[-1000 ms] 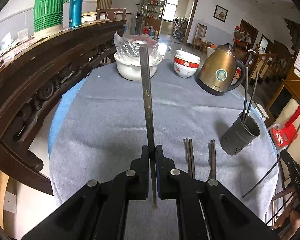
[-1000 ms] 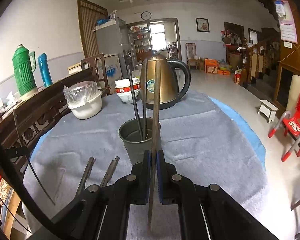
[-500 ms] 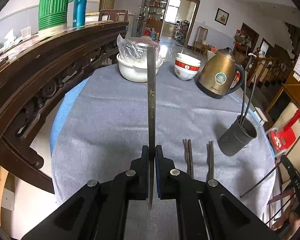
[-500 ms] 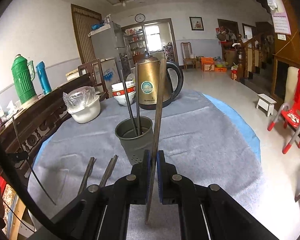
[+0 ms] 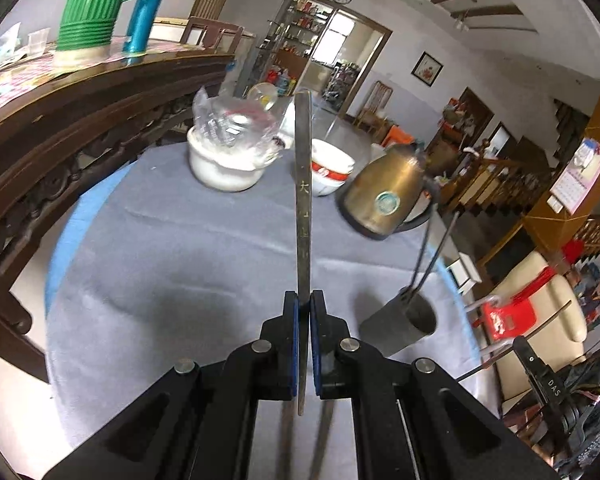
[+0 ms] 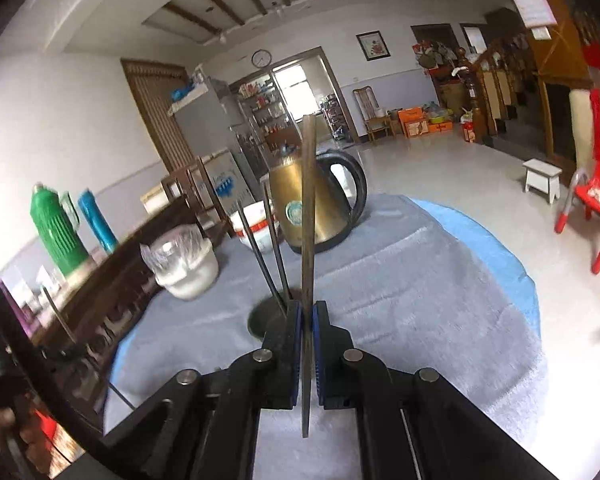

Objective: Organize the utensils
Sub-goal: 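Lower the left gripper's chopstick into the grey cup while the right gripper lowers its chopstick in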

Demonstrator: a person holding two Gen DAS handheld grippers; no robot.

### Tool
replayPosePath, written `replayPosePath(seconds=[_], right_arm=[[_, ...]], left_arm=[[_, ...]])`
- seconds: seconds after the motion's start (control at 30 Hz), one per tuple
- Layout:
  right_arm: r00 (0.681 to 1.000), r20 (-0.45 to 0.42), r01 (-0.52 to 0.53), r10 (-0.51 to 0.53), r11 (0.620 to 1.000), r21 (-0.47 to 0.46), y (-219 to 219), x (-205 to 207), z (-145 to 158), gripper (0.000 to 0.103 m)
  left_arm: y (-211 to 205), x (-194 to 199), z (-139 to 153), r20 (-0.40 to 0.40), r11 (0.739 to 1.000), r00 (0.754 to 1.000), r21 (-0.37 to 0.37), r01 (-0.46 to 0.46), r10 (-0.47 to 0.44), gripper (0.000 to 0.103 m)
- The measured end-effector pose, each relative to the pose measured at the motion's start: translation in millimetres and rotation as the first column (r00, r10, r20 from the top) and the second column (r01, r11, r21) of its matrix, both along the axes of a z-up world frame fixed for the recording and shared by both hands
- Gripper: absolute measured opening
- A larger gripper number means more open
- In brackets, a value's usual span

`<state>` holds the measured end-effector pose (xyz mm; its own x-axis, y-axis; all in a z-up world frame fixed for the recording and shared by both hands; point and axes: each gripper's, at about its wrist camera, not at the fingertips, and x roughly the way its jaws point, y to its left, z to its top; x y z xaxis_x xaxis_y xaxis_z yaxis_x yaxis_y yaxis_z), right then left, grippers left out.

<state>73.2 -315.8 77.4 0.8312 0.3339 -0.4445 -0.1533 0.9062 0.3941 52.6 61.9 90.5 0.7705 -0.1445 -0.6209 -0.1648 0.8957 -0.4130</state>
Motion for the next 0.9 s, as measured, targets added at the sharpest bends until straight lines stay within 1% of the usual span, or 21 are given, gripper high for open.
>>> replayPosePath(seconds=[0.07,0.13,0.37,0.5,0.67,0.9], right_arm=[[1.000,0.012,0.007,-0.007,1.000,0.029,-5,3,7,0.006],[1.000,0.028,0.013,-0.014,0.999,0.043,-8,4,14,0.006],[0.997,0.072,0.025,-0.031,0.996,0.081,-17,13,36,0.006],[0.996,0.087,0.029,-0.038,0.994,0.101,-19,23,43,0.006],[0.994,0.100,0.030,-0.040,0.994,0.102,-14,41,47,0.006],[0.995,0.096,0.030,-0.037,0.997,0.074,-4,68,41,0.006]], left_arm=[[-7,6,6,0.022,1.000,1.000,-0.017,0.005,-0.005,0.006],[-15,14,14,0.045,1.000,0.999,-0.030,0.005,-0.004,0.006],[-40,43,34,0.122,0.993,0.992,-0.111,0.033,-0.020,0.005],[-57,61,39,0.157,0.991,0.987,-0.126,0.045,-0.025,0.006],[-82,88,35,0.160,0.992,0.987,-0.112,0.053,-0.035,0.006],[-96,111,20,0.144,0.995,0.989,-0.085,0.046,-0.034,0.006]])
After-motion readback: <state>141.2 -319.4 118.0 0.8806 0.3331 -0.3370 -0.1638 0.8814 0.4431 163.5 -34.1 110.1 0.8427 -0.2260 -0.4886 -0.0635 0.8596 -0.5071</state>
